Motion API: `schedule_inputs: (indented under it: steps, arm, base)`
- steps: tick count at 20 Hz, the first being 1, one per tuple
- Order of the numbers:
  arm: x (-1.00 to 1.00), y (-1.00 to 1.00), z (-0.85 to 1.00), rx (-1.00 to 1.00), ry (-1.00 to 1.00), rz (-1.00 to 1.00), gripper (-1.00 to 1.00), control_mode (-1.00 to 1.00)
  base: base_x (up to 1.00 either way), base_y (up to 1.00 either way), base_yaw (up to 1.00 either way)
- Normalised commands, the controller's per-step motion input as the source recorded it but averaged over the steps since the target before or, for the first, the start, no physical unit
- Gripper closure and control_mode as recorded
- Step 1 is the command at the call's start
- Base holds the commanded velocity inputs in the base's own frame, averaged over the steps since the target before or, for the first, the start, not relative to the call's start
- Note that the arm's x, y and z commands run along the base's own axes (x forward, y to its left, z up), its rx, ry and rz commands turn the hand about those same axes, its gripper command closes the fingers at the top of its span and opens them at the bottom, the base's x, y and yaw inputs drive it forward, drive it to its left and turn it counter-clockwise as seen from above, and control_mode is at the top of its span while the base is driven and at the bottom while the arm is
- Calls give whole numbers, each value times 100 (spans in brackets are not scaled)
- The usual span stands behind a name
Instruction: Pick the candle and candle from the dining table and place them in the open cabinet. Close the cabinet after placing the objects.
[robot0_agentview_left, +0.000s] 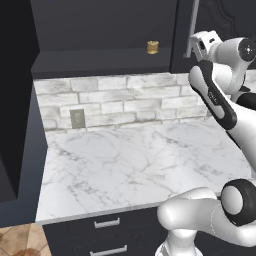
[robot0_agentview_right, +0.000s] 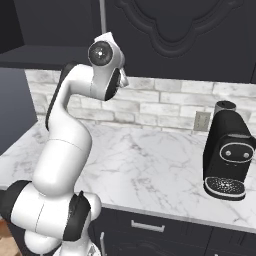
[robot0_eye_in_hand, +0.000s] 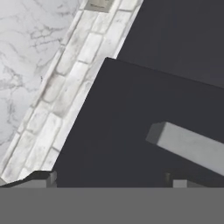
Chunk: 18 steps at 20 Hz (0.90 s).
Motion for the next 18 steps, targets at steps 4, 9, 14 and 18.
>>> schedule_inputs:
  steps: [4, 9, 14, 18]
  arm:
    - [100, -57, 0, 5, 35, 0, -100, -100]
    - [100, -63, -2, 4, 36, 0, -100, -100]
    - [63, -70, -7, 0, 24, -3, -100, -100]
    - [10, -82, -3, 0, 15, -12, -100, -100]
  base:
    - [0, 0, 0]
    - [0, 0, 0]
    - [0, 0, 0]
    - [0, 0, 0]
